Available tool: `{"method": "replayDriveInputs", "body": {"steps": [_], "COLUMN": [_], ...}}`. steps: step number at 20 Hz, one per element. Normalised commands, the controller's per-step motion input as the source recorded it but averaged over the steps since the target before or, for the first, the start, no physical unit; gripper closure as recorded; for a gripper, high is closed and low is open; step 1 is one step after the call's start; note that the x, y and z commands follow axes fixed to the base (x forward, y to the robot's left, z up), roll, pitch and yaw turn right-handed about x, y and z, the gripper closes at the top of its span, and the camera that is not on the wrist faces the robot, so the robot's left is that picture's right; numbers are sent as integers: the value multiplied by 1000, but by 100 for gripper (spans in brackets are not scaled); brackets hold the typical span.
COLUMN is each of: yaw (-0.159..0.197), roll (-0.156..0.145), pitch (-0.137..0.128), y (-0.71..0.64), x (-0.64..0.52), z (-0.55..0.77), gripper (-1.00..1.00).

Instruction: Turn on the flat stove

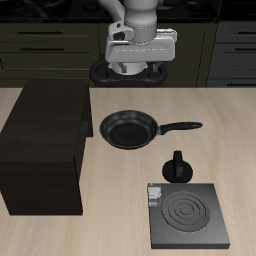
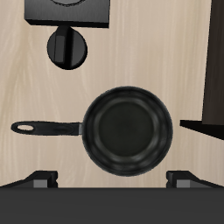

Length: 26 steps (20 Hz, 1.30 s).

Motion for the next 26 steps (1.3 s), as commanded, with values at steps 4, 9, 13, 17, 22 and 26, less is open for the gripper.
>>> {"method": "replayDriveInputs", "body": {"steps": [4,9,13,17,22,26], "yaw": [0,1,29,27,17,19], "roll": [24,8,3,-9,-10,-2], "pitch": [28,46,24,11,31,16], "y": [75,79,91,68,99,172], "x": [232,344,250,257,357,313], "z": [-27,-82,-80,-73,-110,-71], "gripper": [-100,-100,-100,-100,-100,-100]}}
